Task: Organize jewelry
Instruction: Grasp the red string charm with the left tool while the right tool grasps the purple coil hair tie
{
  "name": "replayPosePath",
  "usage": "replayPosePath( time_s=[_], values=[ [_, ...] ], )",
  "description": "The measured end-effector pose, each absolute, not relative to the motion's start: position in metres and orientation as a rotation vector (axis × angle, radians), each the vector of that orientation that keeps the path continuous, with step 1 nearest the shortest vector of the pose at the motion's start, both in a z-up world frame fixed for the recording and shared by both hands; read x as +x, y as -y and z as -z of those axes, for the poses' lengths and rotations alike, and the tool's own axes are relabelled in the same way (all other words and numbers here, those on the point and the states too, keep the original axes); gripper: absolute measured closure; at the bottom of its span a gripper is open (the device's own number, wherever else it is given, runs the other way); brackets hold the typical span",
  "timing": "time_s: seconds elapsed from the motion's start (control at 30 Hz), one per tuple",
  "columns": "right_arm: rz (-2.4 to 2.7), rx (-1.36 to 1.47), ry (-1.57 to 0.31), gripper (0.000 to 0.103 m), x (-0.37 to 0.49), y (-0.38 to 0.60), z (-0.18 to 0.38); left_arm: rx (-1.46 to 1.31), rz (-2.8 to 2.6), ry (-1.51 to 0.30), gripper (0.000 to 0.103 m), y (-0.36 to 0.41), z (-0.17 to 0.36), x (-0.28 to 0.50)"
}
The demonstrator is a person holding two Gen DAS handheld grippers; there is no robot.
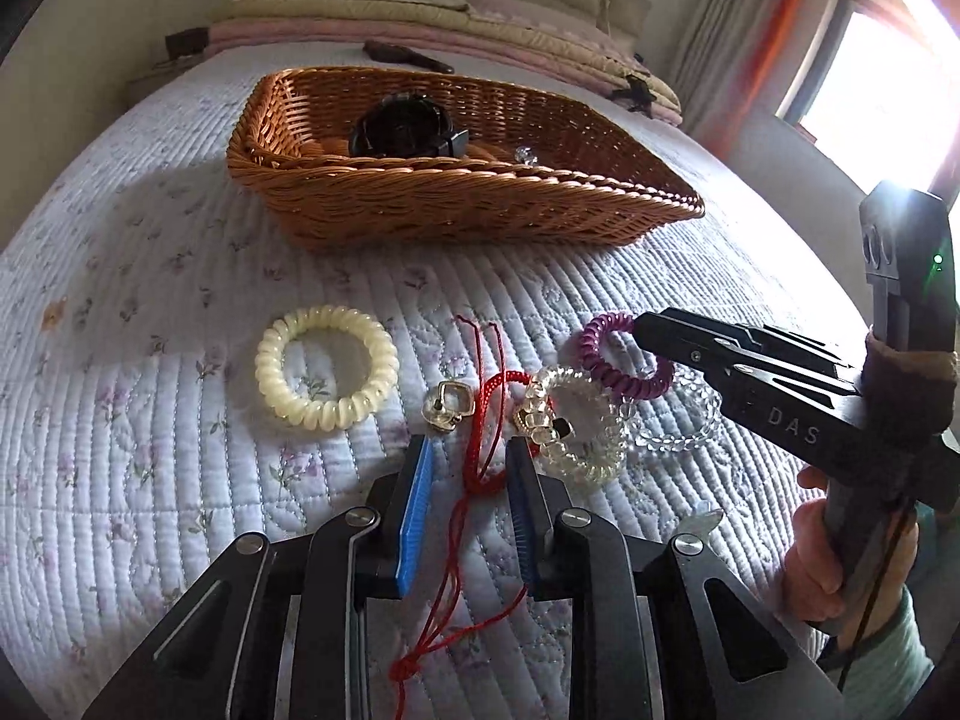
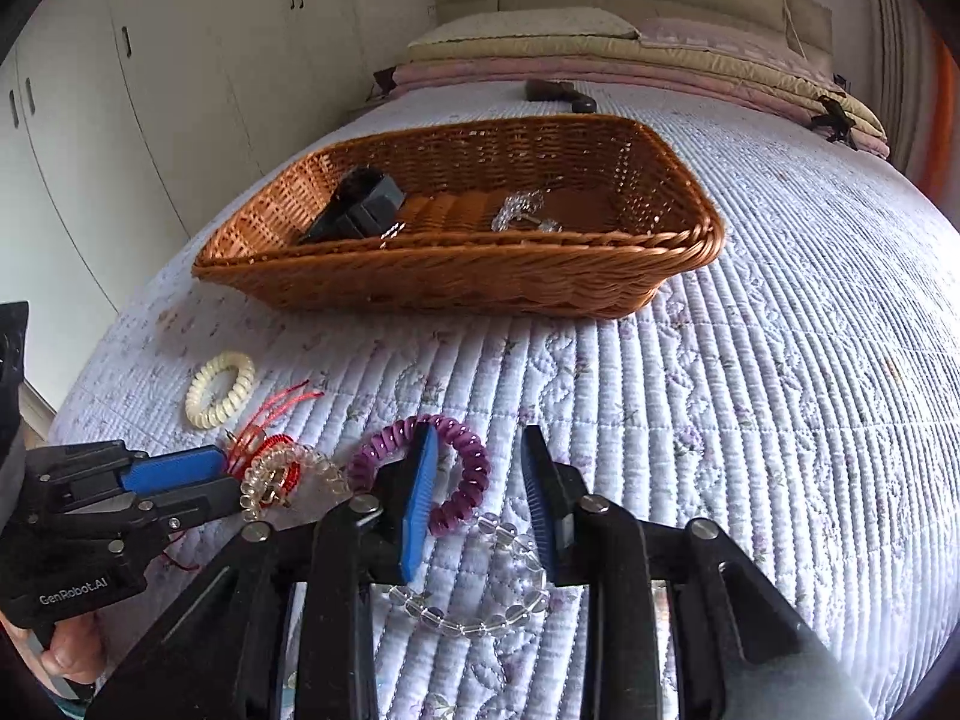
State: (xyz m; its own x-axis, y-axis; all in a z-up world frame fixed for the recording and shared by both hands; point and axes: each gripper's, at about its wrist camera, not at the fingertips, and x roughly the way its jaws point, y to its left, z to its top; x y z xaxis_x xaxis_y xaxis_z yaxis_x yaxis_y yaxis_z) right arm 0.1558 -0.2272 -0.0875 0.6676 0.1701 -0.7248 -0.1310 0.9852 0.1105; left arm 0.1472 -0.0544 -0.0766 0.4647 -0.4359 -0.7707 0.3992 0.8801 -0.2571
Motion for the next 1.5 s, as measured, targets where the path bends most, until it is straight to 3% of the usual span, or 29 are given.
replayPosePath(
  time_s=[0.13,0.53,0.97,1.07,1.5],
  values=[
    [-0.167,0.04,-0.821,0.09,0.155,0.226,0.09,0.033,0.492,-0.979,0.085,0.055,0.076,0.137],
    [-0.194,0.084,-0.822,0.09,0.152,0.232,0.09,-0.079,0.59,-0.949,0.084,0.042,0.065,0.138],
    [-0.19,0.062,-0.844,0.09,0.158,0.226,0.095,0.035,0.484,-1.001,0.085,0.077,0.077,0.157],
    [-0.188,0.045,-0.842,0.09,0.159,0.224,0.096,0.057,0.485,-0.982,0.095,0.08,0.077,0.15],
    [-0.178,0.066,-0.67,0.091,0.127,0.23,0.074,-0.053,0.436,-0.869,0.098,0.02,0.063,0.086]
  ],
)
